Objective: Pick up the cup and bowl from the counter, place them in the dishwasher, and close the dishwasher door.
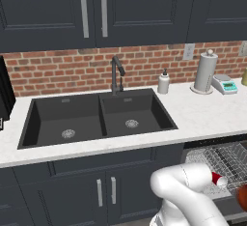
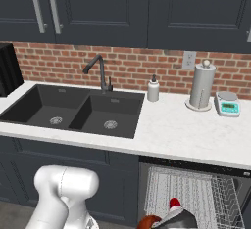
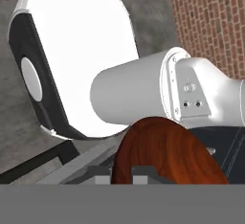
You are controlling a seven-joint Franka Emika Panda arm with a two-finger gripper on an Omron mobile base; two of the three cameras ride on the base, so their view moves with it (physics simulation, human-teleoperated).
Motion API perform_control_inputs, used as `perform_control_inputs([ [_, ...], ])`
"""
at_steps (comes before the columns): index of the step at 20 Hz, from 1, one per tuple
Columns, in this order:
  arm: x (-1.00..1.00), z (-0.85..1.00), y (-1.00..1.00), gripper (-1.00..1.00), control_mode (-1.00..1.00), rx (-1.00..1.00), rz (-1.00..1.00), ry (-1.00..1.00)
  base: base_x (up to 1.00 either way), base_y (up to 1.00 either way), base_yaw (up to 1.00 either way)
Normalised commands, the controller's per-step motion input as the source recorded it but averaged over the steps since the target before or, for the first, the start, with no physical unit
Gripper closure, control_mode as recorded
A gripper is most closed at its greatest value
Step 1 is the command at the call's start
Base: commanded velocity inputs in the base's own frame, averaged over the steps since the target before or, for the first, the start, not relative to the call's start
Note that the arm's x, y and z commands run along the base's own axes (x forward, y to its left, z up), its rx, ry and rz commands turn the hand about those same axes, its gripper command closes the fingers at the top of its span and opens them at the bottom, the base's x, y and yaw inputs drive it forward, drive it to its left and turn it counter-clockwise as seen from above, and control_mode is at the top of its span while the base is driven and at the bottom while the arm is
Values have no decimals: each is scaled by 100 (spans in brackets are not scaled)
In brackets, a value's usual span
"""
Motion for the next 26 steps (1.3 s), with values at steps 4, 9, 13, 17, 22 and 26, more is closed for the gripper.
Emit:
perform_control_inputs([
  [4,50,-22,0,100,-100,0,0,-5,0,0,0],
  [9,26,-28,-12,100,-100,0,-13,0,0,0,0],
  [13,31,-24,-4,100,-100,0,-29,0,0,0,0],
  [17,53,-25,0,100,-100,0,-46,0,0,0,0],
  [22,52,-25,-14,100,-100,0,-41,2,0,0,0],
  [26,30,-35,-52,100,-100,4,-25,0,0,0,0],
])
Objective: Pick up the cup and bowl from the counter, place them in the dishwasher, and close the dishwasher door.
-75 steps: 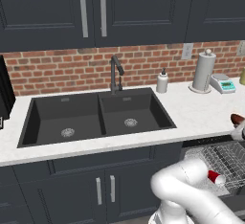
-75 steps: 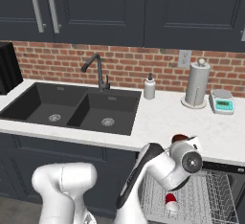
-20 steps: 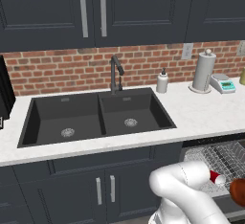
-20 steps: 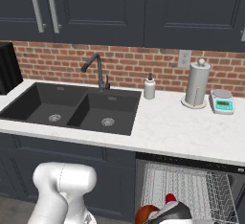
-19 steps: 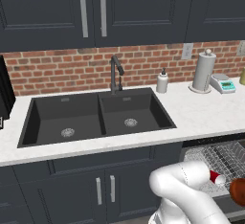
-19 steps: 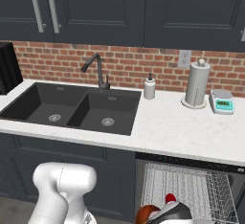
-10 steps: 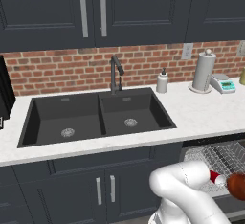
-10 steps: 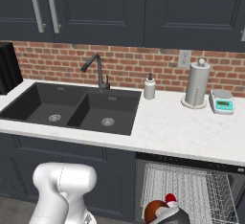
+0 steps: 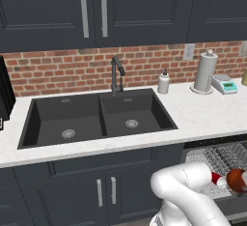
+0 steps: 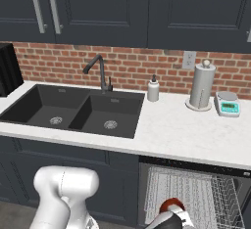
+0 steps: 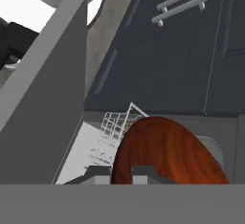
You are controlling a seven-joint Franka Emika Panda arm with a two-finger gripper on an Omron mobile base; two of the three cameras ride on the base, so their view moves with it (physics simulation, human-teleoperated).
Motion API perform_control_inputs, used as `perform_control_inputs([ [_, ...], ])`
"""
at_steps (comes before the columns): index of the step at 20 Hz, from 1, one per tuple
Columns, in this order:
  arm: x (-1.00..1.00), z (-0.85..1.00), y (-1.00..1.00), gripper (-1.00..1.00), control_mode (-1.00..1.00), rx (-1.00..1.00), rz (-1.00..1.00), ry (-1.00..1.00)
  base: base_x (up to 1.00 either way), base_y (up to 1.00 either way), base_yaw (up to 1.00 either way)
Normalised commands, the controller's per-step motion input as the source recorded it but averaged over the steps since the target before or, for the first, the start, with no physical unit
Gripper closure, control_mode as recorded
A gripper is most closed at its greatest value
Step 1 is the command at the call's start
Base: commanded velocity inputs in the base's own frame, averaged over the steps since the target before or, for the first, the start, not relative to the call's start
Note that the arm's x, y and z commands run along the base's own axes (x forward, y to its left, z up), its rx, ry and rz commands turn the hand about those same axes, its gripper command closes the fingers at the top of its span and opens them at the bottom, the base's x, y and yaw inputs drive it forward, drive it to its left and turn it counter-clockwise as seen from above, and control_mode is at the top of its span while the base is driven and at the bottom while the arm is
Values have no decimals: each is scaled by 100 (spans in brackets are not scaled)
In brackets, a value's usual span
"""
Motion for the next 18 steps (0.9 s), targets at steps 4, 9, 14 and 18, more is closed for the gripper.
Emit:
perform_control_inputs([
  [4,45,-44,-43,100,-100,3,-22,0,0,0,0],
  [9,42,-34,-60,100,-100,10,-9,0,0,0,0],
  [14,59,-24,-55,100,-100,12,0,0,0,0,0],
  [18,62,-29,-52,100,-100,11,0,0,0,0,0],
])
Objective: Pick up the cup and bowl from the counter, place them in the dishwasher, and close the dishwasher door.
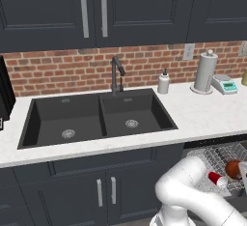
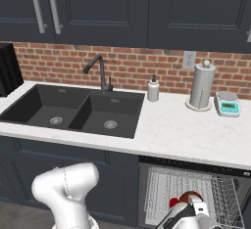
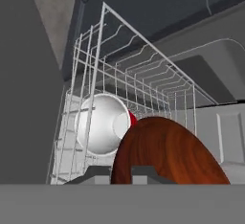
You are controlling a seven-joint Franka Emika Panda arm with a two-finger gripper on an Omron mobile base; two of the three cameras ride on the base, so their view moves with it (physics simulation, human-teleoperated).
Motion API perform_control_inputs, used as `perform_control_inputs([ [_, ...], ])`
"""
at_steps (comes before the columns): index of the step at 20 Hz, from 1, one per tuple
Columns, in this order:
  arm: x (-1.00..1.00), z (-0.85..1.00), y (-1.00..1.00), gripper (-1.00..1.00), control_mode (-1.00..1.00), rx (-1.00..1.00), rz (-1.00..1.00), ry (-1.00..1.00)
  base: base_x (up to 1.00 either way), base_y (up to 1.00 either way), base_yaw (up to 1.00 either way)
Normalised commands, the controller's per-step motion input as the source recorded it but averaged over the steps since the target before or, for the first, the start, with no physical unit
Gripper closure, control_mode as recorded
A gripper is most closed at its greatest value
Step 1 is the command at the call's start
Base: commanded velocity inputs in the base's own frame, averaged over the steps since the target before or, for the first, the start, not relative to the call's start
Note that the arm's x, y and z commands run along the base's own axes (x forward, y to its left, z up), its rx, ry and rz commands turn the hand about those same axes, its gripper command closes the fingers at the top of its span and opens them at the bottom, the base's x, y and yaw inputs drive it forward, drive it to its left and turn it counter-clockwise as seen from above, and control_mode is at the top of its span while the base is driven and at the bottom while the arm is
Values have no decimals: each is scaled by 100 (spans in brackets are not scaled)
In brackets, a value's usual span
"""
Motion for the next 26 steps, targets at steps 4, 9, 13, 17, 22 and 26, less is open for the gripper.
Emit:
perform_control_inputs([
  [4,38,-62,-59,100,-100,9,0,1,0,0,0],
  [9,42,-66,-40,100,-100,5,0,0,0,0,0],
  [13,57,-49,-25,100,-100,5,0,0,0,0,0],
  [17,36,-48,-20,100,-100,7,0,0,0,0,0],
  [22,4,-67,-17,100,-100,5,0,0,0,0,0],
  [26,0,-91,-18,100,-100,3,0,0,0,0,0],
])
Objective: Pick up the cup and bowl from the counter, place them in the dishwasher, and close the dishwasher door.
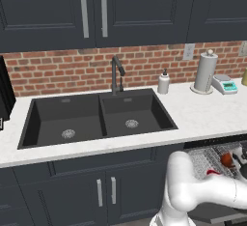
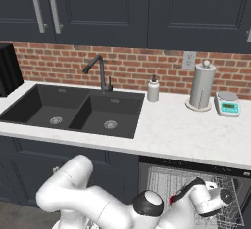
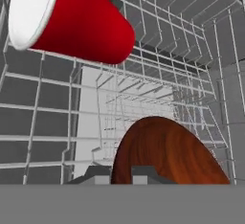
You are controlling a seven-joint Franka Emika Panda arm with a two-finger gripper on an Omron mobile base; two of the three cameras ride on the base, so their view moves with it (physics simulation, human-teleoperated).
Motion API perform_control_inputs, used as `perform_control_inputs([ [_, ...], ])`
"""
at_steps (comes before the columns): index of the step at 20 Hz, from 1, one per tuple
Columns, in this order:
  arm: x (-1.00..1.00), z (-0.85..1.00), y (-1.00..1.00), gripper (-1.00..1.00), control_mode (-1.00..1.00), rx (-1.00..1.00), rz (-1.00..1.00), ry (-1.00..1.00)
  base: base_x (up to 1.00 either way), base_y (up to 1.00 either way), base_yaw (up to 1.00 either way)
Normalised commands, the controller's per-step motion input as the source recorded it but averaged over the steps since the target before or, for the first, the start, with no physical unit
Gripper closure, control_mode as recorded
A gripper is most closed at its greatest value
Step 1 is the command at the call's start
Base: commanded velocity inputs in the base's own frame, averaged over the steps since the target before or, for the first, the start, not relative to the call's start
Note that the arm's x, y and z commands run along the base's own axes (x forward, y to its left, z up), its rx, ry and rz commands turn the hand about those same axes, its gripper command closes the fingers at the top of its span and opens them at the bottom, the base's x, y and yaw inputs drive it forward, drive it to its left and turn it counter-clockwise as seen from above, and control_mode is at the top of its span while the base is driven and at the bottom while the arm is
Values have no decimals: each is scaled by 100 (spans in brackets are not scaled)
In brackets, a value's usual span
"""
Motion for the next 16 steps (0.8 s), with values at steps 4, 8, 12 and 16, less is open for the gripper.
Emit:
perform_control_inputs([
  [4,0,-99,-22,100,-100,4,0,-1,0,0,0],
  [8,-19,-92,-36,-100,-100,5,0,-4,0,0,0],
  [12,-11,-23,-12,-100,-100,4,0,-14,0,0,0],
  [16,-46,0,-20,-100,-100,5,0,-25,0,0,0],
])
